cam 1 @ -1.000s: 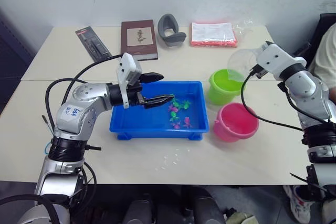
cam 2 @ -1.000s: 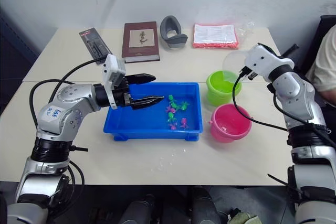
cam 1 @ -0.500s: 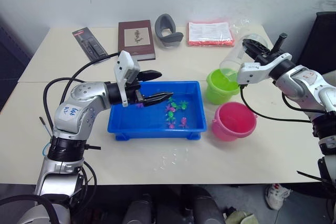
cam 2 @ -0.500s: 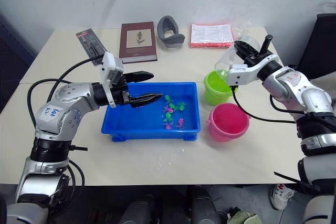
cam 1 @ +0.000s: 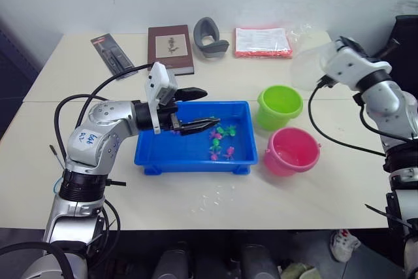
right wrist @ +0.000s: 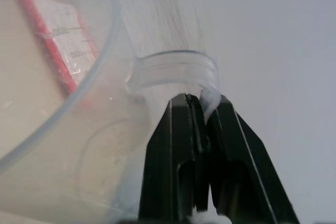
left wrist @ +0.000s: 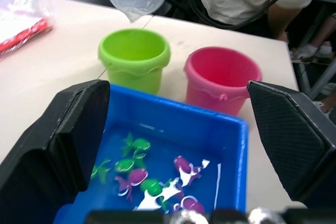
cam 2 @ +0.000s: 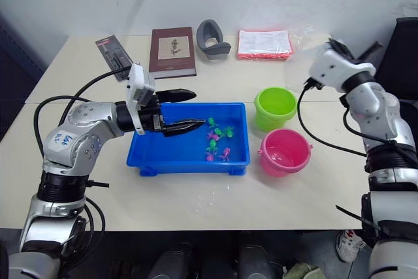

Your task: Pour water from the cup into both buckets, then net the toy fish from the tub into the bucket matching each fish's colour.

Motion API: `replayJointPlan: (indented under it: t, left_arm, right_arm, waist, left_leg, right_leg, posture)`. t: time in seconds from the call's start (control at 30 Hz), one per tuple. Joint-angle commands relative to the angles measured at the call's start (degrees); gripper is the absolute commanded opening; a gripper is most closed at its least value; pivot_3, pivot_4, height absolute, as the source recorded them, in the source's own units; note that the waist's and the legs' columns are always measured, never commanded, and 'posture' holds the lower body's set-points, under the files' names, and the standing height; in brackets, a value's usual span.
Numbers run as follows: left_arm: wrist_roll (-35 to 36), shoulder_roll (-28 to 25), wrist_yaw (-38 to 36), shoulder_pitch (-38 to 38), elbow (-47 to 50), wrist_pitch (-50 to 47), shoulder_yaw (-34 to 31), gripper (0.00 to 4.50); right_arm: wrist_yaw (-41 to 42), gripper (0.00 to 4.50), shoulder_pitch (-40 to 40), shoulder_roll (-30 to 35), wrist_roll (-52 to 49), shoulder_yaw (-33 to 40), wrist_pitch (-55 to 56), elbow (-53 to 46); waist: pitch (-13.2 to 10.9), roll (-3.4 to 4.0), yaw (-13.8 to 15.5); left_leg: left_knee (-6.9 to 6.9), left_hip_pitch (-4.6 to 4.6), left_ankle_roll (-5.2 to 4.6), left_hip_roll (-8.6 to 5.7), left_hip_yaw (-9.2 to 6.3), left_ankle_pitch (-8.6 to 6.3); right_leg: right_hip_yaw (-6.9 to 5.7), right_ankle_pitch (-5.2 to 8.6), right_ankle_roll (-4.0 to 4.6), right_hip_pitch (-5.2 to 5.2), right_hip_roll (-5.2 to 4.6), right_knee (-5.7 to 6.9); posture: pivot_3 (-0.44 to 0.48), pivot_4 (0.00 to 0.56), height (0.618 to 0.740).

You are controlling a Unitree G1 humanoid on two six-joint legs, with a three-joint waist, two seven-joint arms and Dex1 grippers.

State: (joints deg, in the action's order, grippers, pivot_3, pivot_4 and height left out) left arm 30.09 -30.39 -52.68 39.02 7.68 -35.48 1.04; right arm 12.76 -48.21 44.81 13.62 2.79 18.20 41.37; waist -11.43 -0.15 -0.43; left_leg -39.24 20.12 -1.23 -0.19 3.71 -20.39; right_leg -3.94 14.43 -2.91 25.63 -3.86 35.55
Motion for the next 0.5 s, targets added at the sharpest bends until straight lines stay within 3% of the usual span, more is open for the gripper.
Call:
replayJointPlan:
  t: [0.03,0.13,0.3,0.47,0.5]
  left_arm:
    - [6.1,-1.5,-3.7,-0.4,5.0,-2.6,-2.4,4.5]
    - [9.4,-2.2,-4.9,-0.7,6.5,-4.7,-3.4,4.5]
    - [10.7,-2.9,-5.9,0.0,6.4,-5.7,-3.1,4.5]
    - [9.9,-2.5,-6.4,1.5,5.0,-5.1,-2.2,4.5]
    - [9.7,-2.4,-6.6,1.9,4.5,-4.9,-2.0,4.5]
  right_arm:
    - [9.0,0.03,7.2,-2.0,-19.8,13.0,-20.9,-10.7]
    - [8.2,0.03,14.9,-3.8,-29.5,21.9,-37.1,-20.6]
    - [0.5,0.03,24.0,-10.7,-40.4,34.1,-51.7,-29.6]
    - [-1.8,0.03,29.5,-14.5,-41.3,35.0,-53.1,-34.9]
    - [-2.4,0.38,30.9,-15.4,-41.6,35.3,-53.7,-35.7]
  waist:
    - [0.0,0.0,0.4]
    - [0.0,0.01,0.5]
    - [0.0,0.03,0.2]
    - [0.0,0.03,0.1]
    - [0.0,0.03,0.1]
  left_leg:
    - [0.0,0.01,0.0,0.01,-0.04,0.0]
    - [-0.02,0.06,-0.02,0.01,-0.16,-0.01]
    - [-0.04,0.0,-0.07,-0.04,-0.07,0.01]
    - [-0.01,-0.2,-0.01,-0.05,0.11,0.04]
    - [0.0,-0.24,-0.01,-0.07,0.13,0.04]
  right_leg:
    - [-0.03,0.0,0.0,-0.03,0.0,0.0]
    - [-0.08,0.0,0.0,-0.03,-0.05,0.01]
    - [-0.04,0.0,0.0,-0.05,-0.13,0.09]
    - [0.16,0.0,0.0,-0.07,-0.08,0.1]
    - [0.21,0.0,0.0,-0.07,-0.08,0.1]
  posture:
    - [0.0,0.15,0.74]
    - [0.0,0.15,0.74]
    - [0.0,0.15,0.74]
    - [0.0,0.15,0.74]
    - [0.0,0.15,0.74]
